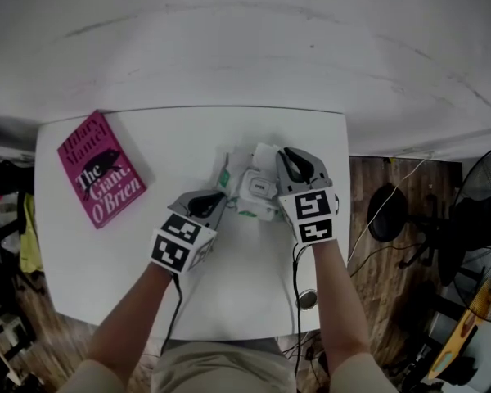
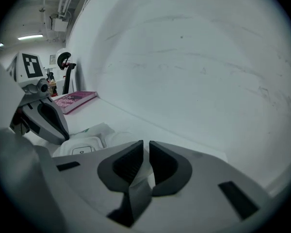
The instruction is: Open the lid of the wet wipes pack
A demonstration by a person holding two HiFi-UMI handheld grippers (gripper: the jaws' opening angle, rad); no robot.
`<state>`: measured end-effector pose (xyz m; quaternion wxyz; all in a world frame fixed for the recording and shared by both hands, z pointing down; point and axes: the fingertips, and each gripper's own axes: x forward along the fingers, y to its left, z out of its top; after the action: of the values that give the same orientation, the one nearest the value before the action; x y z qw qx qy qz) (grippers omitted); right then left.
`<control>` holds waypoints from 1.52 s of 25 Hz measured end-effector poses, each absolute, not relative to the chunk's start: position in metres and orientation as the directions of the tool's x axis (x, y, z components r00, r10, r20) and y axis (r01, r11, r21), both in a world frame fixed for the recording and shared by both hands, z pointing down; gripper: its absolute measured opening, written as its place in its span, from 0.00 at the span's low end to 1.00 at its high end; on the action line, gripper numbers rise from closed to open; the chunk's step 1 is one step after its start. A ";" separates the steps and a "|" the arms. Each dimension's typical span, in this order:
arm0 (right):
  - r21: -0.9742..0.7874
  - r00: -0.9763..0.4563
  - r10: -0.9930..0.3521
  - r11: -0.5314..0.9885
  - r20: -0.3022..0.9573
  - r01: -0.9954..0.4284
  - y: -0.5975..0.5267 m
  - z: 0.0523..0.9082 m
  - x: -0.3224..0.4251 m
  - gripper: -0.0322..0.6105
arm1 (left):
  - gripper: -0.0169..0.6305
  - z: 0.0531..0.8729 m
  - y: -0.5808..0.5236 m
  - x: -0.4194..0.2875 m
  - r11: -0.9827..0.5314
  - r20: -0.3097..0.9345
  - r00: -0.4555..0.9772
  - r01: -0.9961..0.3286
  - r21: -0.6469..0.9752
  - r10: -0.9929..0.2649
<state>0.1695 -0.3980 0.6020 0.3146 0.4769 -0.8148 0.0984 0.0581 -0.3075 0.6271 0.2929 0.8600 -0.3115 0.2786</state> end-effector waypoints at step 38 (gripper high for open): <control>0.019 -0.432 -0.851 0.458 0.300 -0.889 -0.238 0.300 0.168 0.09 | 0.06 0.359 -0.257 -0.002 -0.655 0.390 0.625 -0.753 0.069 -0.677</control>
<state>0.1680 -0.2384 0.3004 0.1344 0.5156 -0.8433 0.0709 -0.0017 -0.2566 0.3592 0.1135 0.8941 -0.3996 0.1673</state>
